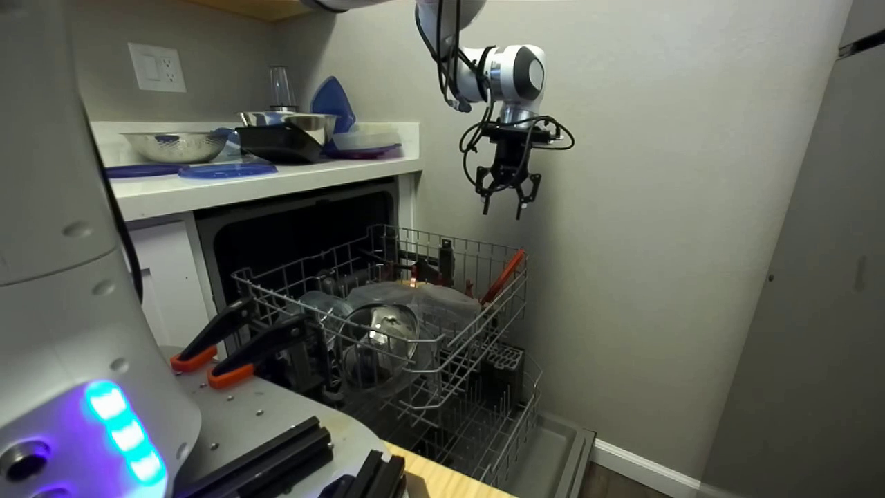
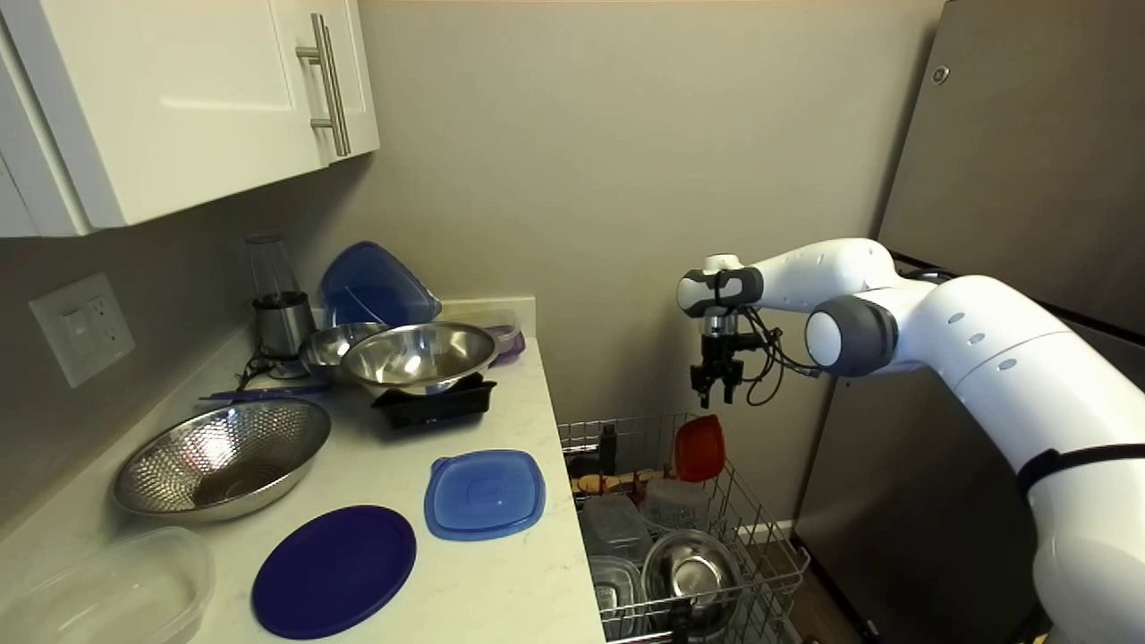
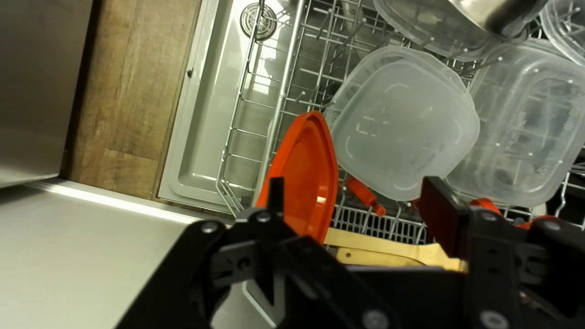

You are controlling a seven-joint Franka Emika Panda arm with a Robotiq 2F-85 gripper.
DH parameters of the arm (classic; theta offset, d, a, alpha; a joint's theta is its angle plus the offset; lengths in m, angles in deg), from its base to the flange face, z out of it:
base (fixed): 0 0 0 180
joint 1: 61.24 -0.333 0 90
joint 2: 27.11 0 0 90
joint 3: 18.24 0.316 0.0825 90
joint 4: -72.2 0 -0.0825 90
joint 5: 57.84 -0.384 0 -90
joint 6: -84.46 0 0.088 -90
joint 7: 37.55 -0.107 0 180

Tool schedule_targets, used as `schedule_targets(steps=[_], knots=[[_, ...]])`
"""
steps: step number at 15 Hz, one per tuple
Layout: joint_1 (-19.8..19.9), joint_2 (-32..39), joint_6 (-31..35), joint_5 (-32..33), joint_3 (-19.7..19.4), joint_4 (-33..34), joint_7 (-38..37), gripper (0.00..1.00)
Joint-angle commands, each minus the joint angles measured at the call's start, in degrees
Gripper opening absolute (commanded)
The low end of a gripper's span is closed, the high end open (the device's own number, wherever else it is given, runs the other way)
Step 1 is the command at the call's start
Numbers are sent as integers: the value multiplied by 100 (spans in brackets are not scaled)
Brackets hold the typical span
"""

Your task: Remove the red lid from the dishwasher and place it on the counter.

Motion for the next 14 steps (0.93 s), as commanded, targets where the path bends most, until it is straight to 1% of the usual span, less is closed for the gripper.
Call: schedule_targets(steps=[1,4,7,11,14], knots=[[77,-83,108,31,-156,-336,-116,100],[116,-72,137,-4,-262,-458,-119,100],[185,-29,218,-115,-233,-567,-109,100],[191,2,927,-287,-198,-803,-119,100],[144,119,1511,-233,-289,-949,-197,100]])
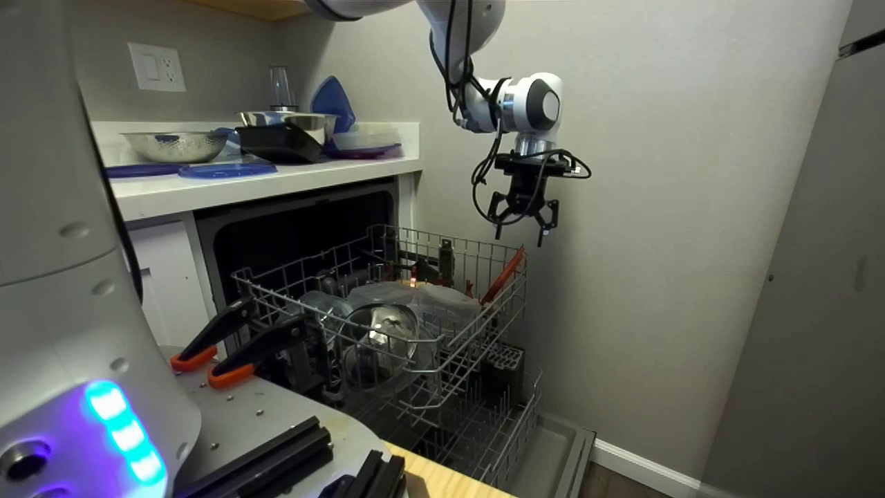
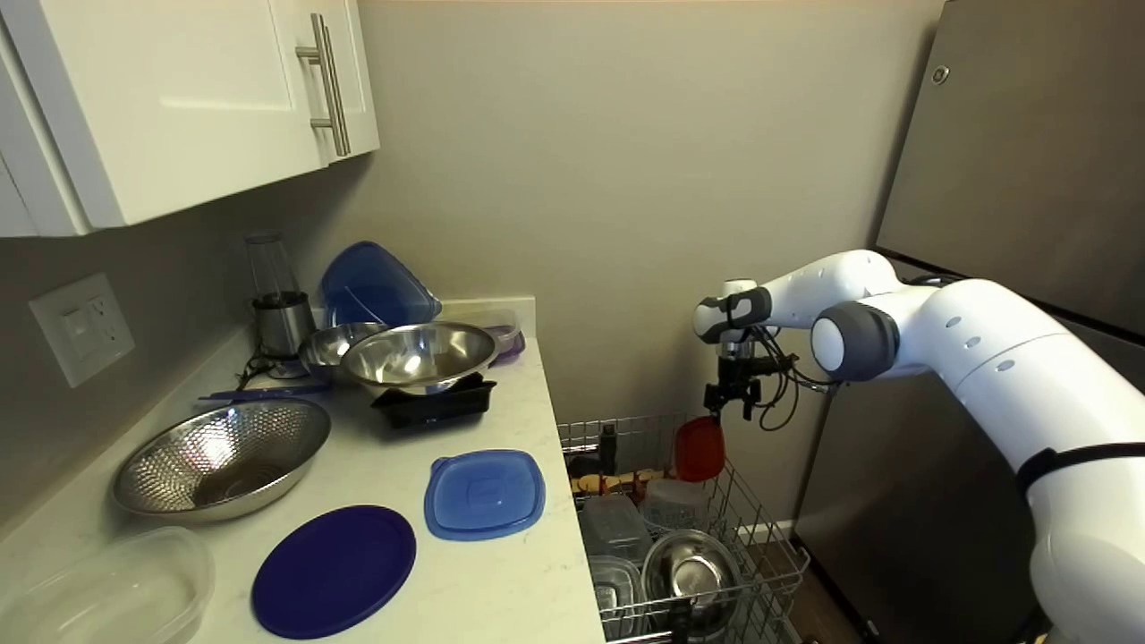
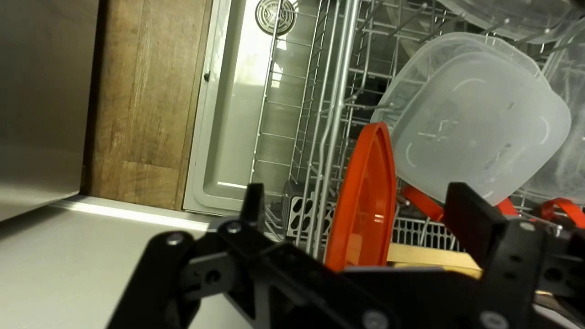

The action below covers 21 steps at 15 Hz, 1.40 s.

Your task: Remove the red lid from the dishwasher and place it on the counter.

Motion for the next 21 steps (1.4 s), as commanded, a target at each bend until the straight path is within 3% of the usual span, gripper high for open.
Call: schedule_targets(steps=[1,8,9,13,14,16,21], knots=[[-13,-9,760,-25,-67,-381,-184,100],[-67,72,2371,-50,-104,-708,-225,100],[48,100,2470,187,107,-670,-314,100],[181,144,2657,22,492,-664,-237,100],[200,156,2709,12,554,-673,-237,75],[255,169,2757,-4,664,-688,-195,67],[336,171,2808,-7,769,-737,-190,34]])
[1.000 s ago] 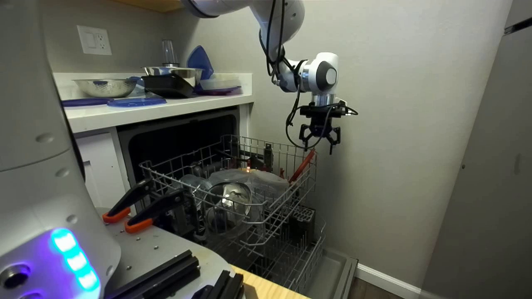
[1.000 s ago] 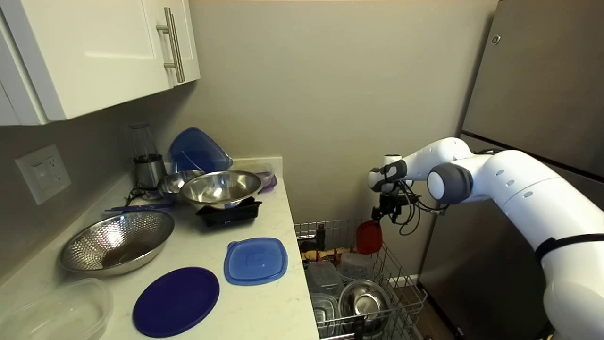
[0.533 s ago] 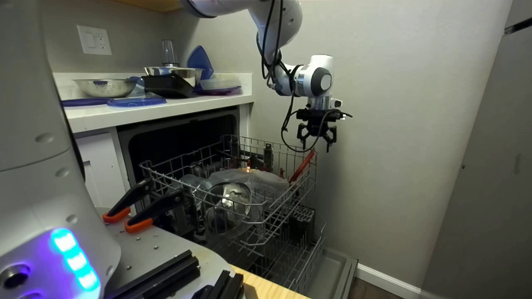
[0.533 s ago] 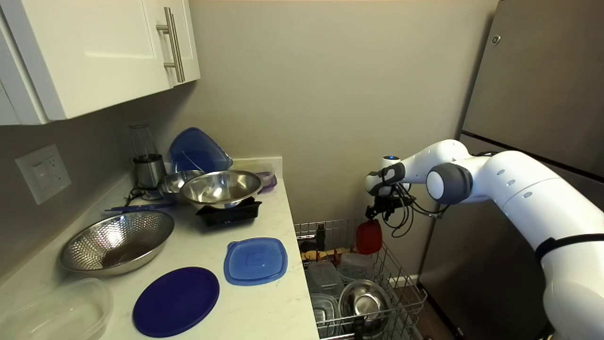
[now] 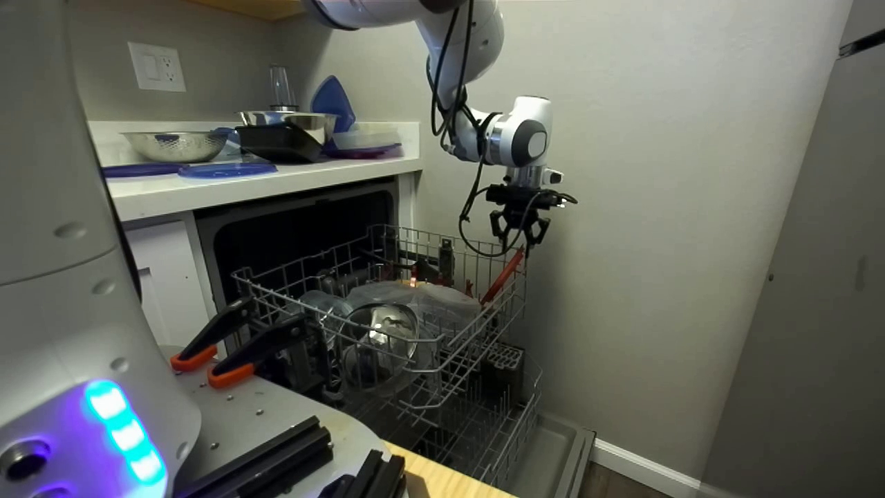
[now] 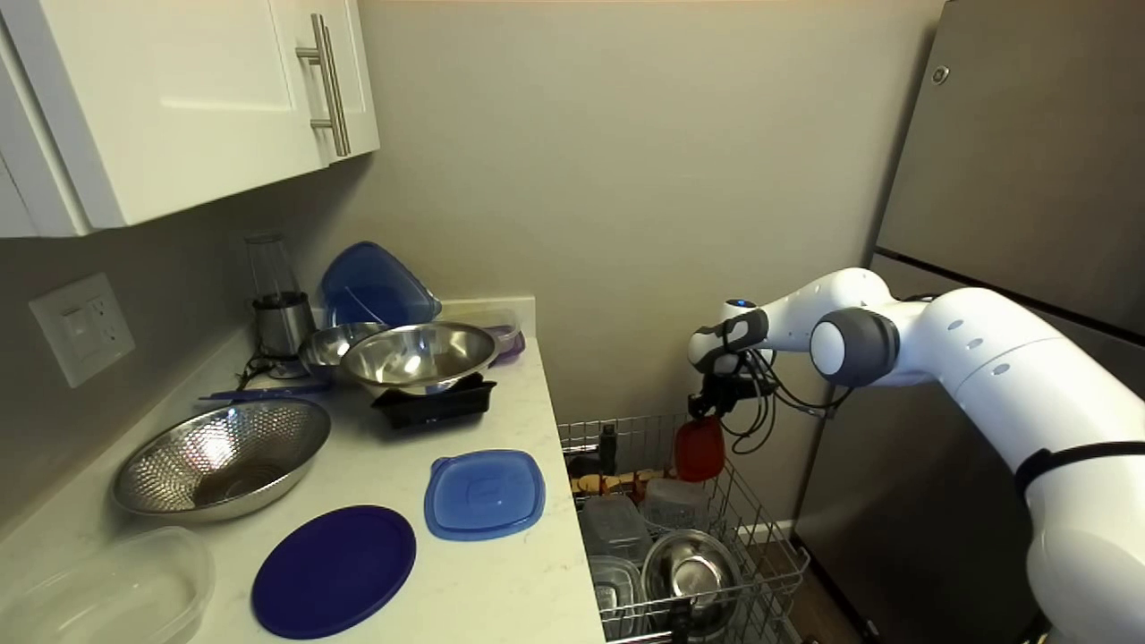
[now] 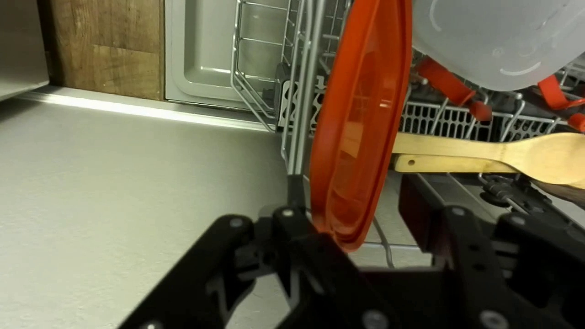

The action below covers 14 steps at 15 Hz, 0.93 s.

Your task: Remove the red lid from the dishwasher and place it on the counter.

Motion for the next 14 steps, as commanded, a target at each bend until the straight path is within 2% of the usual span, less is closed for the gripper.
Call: schedule_targets(steps=[1,5,7,8,9,11,14], knots=[[138,-102,197,-35,155,-231,-19,27],[154,-150,121,-30,165,-266,-53,2],[111,-235,-2,0,114,-305,-133,0],[60,-341,-143,-58,49,-374,-149,2],[96,-409,-525,-34,133,-328,-234,3],[-122,-742,-690,51,-16,-527,-328,3],[-210,-1058,-1276,158,68,-448,-284,3]])
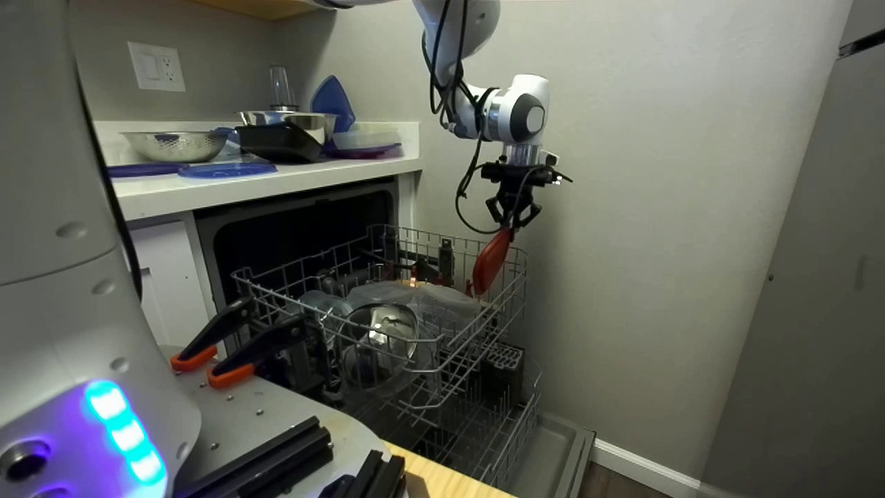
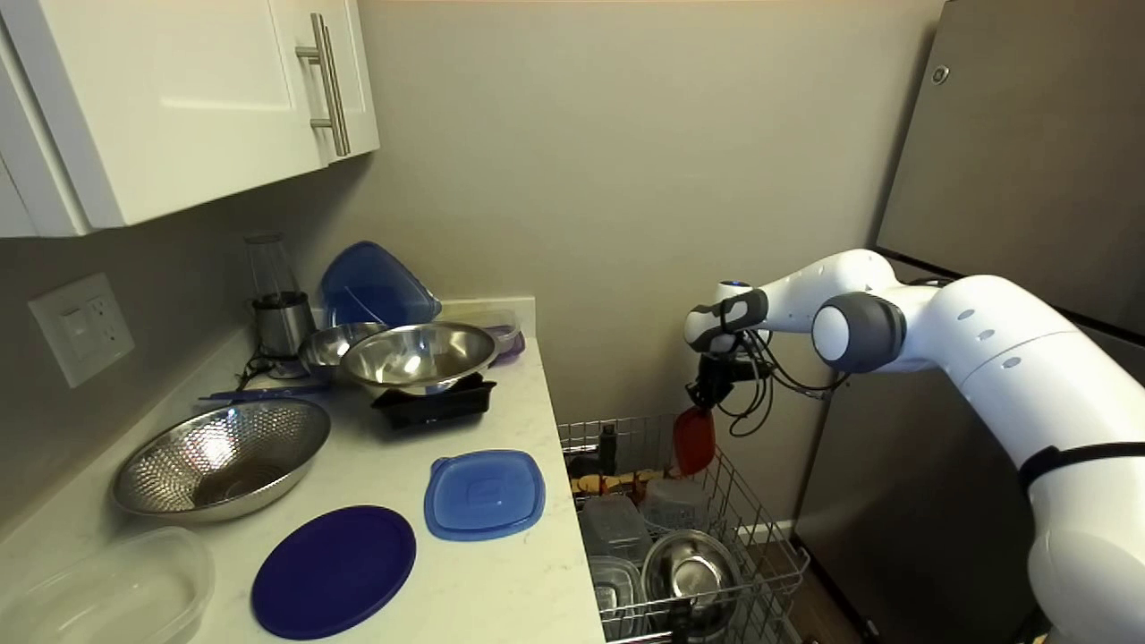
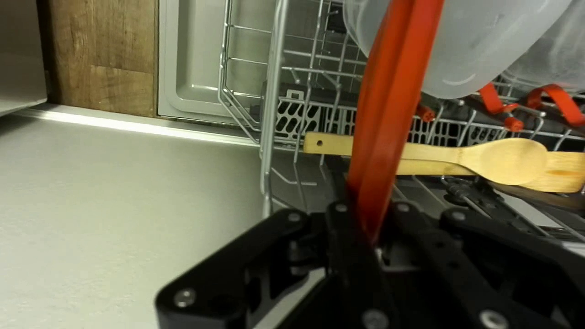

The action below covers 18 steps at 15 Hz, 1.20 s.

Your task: Remove the red lid from the dishwasher and place it on the counter.

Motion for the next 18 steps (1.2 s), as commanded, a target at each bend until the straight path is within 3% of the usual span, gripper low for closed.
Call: schedule_targets(steps=[1,7,12,18], knots=[[-149,-731,-681,94,54,-406,-105,3],[-273,-1101,-1541,66,60,-280,-59,3],[-421,-1237,-1674,180,90,-181,81,3],[-1108,-1702,-1896,1176,-131,-38,35,3]])
